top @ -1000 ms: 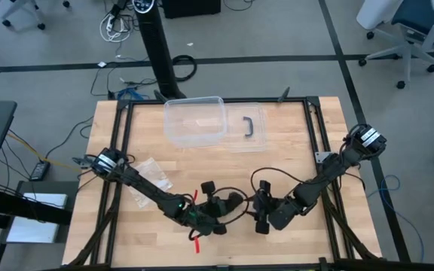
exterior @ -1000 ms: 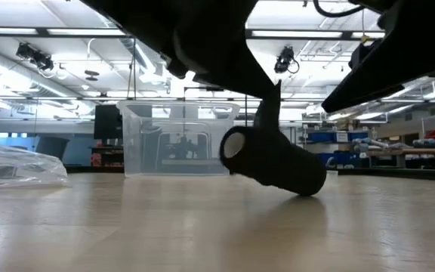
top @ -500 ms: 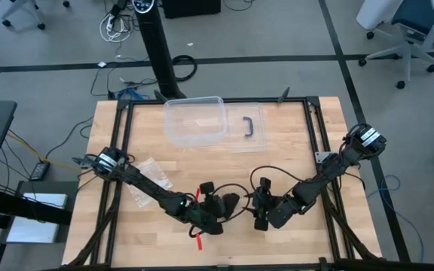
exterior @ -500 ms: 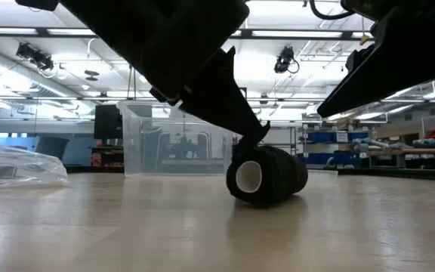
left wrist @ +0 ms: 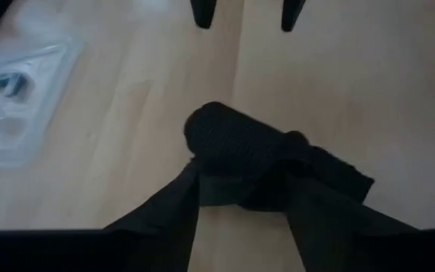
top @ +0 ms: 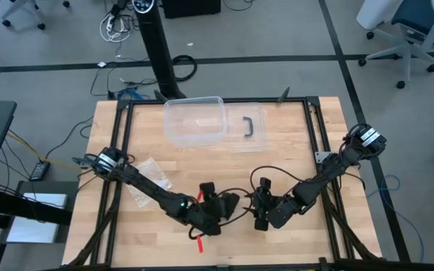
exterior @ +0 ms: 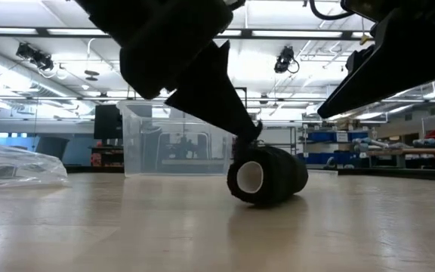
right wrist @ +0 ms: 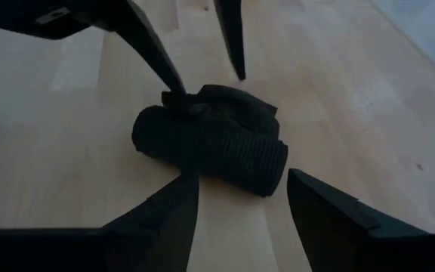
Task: Roll bandage
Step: Roll the black bandage
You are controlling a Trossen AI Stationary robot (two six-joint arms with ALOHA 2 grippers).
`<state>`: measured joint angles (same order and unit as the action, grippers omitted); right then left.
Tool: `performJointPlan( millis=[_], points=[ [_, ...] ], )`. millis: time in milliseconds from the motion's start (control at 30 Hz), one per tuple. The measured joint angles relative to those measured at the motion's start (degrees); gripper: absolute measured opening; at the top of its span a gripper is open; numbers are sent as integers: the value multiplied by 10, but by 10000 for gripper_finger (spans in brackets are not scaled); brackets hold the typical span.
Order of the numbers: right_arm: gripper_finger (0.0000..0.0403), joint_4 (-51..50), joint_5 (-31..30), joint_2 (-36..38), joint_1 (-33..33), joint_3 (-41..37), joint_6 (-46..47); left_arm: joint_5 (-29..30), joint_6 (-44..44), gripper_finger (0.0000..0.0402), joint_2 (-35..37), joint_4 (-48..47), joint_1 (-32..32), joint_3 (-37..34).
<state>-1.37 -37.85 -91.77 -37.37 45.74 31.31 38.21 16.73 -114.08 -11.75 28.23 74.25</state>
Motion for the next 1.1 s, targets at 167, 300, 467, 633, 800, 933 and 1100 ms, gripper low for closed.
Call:
performJointPlan(
  millis=[167,300,467,633,800,933,1100],
  points=[
    [201,-35,3,0,6,0,18,12,2,204,0,-61,3,29],
    [198,-72,47,0,32,-16,48,23,1,206,0,-97,10,45],
    [192,75,154,0,82,-95,24,34,16,206,0,-108,17,43],
    [194,306,225,0,123,-187,-13,49,56,206,0,-116,28,17],
    [204,442,287,0,166,-234,-26,60,92,206,0,-121,41,3],
    [209,439,325,0,195,-228,-53,68,106,206,0,-119,47,-8],
    [209,436,353,0,222,-225,-65,82,139,203,0,-120,56,-27]
  ],
)
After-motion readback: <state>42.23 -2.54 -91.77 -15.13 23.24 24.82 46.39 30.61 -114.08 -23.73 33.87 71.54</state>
